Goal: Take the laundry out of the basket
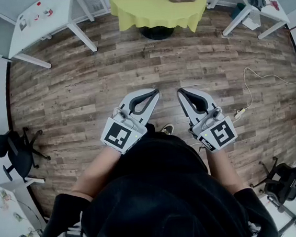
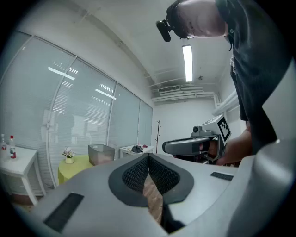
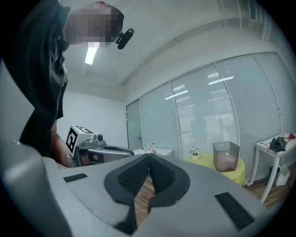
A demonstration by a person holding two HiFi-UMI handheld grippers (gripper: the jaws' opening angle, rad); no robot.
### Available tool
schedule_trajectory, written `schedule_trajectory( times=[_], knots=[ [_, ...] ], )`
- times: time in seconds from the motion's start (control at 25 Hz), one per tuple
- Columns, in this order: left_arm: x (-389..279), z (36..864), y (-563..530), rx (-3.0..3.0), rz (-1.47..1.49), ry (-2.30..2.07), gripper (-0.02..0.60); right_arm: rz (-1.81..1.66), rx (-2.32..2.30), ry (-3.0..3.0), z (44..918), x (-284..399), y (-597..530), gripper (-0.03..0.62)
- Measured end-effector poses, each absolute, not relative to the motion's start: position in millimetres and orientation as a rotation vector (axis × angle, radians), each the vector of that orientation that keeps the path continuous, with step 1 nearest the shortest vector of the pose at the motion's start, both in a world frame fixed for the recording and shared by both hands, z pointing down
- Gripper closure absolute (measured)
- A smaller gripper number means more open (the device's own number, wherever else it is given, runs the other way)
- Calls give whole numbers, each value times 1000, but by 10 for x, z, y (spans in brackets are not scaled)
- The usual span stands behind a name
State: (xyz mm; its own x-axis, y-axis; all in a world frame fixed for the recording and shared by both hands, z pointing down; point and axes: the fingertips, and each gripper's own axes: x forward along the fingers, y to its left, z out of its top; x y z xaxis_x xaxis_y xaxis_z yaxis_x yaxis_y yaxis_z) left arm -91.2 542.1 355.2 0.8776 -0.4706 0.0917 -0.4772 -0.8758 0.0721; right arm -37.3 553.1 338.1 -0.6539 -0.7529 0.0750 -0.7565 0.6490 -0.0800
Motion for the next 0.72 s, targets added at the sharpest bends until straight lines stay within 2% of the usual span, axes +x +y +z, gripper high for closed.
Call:
schedule_trajectory(
  times=[0.72],
  knots=[
    [-737, 3534, 5750, 2949, 126, -784, 571, 155, 1297, -2823, 3365, -131, 5826, 569]
  ],
)
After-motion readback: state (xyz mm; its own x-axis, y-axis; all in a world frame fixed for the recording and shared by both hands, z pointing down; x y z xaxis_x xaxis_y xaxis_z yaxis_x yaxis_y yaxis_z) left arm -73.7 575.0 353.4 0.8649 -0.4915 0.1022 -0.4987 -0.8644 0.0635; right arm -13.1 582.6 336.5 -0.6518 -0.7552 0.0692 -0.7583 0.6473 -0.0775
